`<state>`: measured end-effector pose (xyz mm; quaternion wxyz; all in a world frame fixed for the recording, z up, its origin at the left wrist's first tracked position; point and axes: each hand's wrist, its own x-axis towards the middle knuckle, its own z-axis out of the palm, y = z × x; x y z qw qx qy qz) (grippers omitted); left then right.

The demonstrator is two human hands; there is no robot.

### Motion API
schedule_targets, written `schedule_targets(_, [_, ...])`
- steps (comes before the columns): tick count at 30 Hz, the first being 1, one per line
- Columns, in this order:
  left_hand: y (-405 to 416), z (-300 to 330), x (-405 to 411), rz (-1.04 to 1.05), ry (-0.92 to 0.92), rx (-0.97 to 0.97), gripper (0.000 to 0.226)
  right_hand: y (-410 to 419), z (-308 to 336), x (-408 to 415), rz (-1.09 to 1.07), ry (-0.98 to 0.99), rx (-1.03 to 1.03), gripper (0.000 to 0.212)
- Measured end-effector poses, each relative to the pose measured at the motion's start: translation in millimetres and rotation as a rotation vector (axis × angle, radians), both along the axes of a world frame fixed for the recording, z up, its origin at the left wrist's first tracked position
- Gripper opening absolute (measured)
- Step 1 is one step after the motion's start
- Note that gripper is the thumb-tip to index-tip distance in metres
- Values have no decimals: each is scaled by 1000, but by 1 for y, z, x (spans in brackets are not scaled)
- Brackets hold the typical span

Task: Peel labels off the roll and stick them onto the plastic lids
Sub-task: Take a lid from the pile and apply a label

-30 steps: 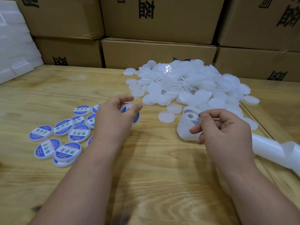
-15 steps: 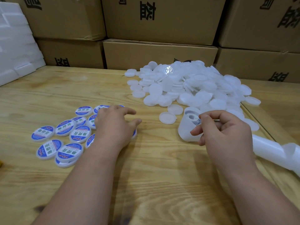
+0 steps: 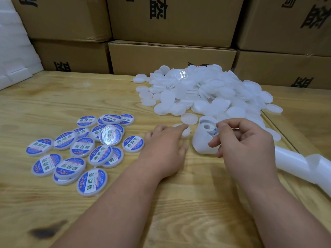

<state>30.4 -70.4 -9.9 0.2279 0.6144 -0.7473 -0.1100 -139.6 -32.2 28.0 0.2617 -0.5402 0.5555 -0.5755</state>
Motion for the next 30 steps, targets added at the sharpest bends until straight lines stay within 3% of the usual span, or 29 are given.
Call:
schedule_targets(4, [0,1,3,44,-3,-29,47,-1,0,-1,-14,8,-7,19])
schedule_targets(8, [-1,1,4,48,39,-30,60,-3,-3,-2,-49,54,-29,16])
schedule_targets(12, [1,-1,5,12,44,30,60,-5,-5,-3,-78,301,-2,11])
schedule_targets(15, [1,2,5,27,59,-43,54,-8,-7,-7,-89,471,61,11])
schedule_targets(19, [6,10,4,37,505,-88,37,-9,-6,-8,-56,522,190,18])
schedule_targets(22, [11,13,2,11,755,-71,41,-10,-9,-9,14,512,225,15])
schedule_targets(26, [12,13,1,-14,781,-34,37,-9,-11,-8,105,536,252,15])
schedule_targets(30, [13,9,-1,-44,727,57,14,-10,-14,-9,98,603,250,8])
